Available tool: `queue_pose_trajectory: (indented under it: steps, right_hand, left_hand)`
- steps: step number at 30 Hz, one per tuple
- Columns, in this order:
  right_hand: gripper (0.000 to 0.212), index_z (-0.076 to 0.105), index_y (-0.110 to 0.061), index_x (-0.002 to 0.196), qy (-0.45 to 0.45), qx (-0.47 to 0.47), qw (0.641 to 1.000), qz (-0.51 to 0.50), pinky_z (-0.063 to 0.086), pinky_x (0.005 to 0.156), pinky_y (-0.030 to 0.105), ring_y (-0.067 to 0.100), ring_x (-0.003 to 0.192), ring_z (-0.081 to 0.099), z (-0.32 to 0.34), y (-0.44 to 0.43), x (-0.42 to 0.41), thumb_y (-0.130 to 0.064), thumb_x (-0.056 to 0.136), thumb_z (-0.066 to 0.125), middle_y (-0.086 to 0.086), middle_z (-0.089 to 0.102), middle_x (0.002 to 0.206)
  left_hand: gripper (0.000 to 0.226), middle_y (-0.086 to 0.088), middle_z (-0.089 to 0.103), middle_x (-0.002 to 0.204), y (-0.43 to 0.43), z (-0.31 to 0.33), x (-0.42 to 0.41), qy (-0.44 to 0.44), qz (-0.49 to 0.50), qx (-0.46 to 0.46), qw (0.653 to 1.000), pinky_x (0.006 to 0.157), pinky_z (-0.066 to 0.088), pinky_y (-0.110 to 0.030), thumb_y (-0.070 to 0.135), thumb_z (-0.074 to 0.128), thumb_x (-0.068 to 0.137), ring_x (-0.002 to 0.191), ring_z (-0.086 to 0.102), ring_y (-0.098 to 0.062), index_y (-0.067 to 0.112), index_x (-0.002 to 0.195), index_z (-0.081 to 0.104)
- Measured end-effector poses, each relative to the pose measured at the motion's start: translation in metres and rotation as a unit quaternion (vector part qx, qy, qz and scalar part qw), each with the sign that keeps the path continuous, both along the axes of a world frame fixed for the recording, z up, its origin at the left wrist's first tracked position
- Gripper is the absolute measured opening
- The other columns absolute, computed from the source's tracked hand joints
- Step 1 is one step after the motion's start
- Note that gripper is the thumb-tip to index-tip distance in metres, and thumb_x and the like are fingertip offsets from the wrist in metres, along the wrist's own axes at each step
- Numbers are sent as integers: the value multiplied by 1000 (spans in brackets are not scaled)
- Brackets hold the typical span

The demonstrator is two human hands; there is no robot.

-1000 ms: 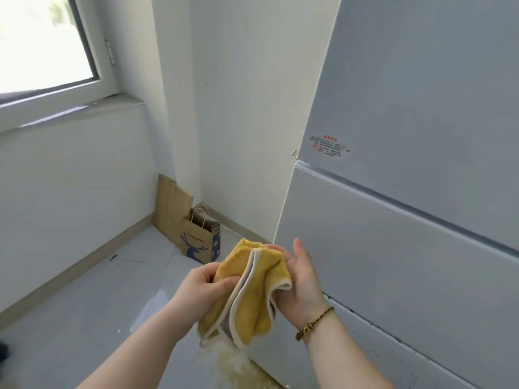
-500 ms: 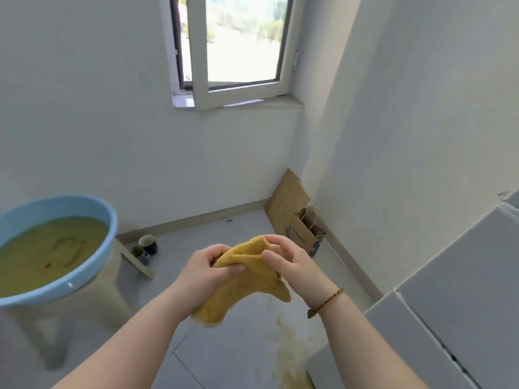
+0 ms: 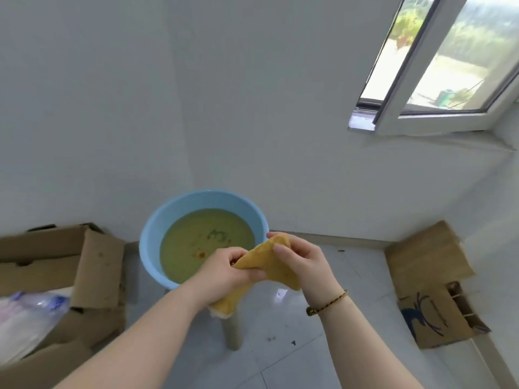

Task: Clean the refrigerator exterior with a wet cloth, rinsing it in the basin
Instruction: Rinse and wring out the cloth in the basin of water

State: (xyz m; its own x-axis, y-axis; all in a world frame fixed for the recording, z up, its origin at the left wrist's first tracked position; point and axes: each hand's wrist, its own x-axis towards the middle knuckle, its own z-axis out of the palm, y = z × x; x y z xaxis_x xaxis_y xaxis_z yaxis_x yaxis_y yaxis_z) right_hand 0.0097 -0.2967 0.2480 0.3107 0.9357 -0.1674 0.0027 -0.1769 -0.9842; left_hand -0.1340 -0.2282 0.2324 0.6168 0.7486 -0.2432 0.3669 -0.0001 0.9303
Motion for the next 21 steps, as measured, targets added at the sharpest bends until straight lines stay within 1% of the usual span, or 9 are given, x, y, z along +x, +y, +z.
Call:
queue_pose_trajectory:
  steps: [1, 3, 6, 8, 11, 14, 16, 19, 21]
  right_hand:
    - [10, 65, -12, 75, 18, -9, 1000, -15, 49, 78, 29, 16, 83, 57, -6, 18, -5, -12, 85, 63, 11, 66, 87]
    - [14, 64, -12, 75, 22, -29, 999, -40, 47, 75, 32, 19, 82, 54, -18, 46, -8, -13, 88, 59, 11, 60, 78]
    - [16, 64, -15, 77, 27, -80, 996, -37, 47, 81, 36, 20, 85, 54, -46, 92, -6, -18, 90, 55, 4, 60, 82]
    - [17, 64, -22, 80, 37, -124, 991, -18, 47, 90, 40, 23, 95, 56, -65, 124, -1, -21, 92, 52, 1, 62, 88]
    - [19, 60, -27, 88, 37, -165, 985, 25, 46, 95, 40, 23, 102, 54, -92, 167, 7, -15, 93, 48, 0, 61, 97]
    - [22, 57, -28, 99, 40, -206, 976, 59, 45, 97, 39, 23, 105, 53, -124, 214, 16, -10, 93, 46, 2, 59, 106]
    - [24, 57, -25, 104, 53, -232, 969, 68, 45, 95, 36, 20, 101, 52, -142, 239, 19, -8, 93, 45, -1, 59, 101]
    - [20, 59, -23, 102, 93, -283, 952, 69, 42, 101, 43, 23, 108, 53, -176, 268, 17, -12, 94, 46, 5, 61, 111]
    - [19, 60, -20, 108, 125, -311, 941, 42, 40, 103, 46, 27, 114, 52, -196, 278, 13, -23, 94, 48, 9, 58, 121]
  left_hand:
    - [16, 6, 60, 71, 16, -8, -8, 23, -6, -19, 1000, 55, 42, -9, 24, 74, 73, 62, 55, -2, 13, 81, 65]
    - [15, 6, 63, 70, 41, -21, -21, 33, -7, -79, 996, 60, 46, -13, 24, 76, 68, 64, 59, -5, 17, 78, 66]
    - [24, 3, 69, 75, 83, -46, -36, 25, 33, -152, 987, 64, 51, -17, 25, 76, 60, 67, 65, -6, 20, 83, 67]
    - [22, 1, 68, 83, 110, -67, -39, -2, 105, -187, 977, 63, 50, -14, 10, 75, 70, 70, 65, -6, 19, 88, 64]
    - [22, -5, 62, 93, 145, -93, -32, -58, 224, -248, 941, 71, 49, -25, -2, 62, 80, 82, 60, -18, 17, 92, 60]
    - [22, -9, 60, 96, 181, -121, -23, -90, 339, -289, 890, 70, 47, -28, -1, 58, 82, 83, 58, -20, 12, 100, 59]
    - [22, -12, 56, 109, 200, -138, -21, -107, 394, -305, 860, 78, 47, -32, 3, 59, 83, 94, 57, -23, 15, 101, 58]
    - [34, -11, 46, 130, 223, -166, -17, -11, 425, -282, 860, 98, 42, -40, 9, 63, 82, 119, 47, -29, 17, 114, 55]
    - [36, -11, 48, 130, 231, -182, -13, 105, 431, -245, 862, 96, 42, -41, 13, 63, 83, 120, 45, -31, 16, 118, 54]
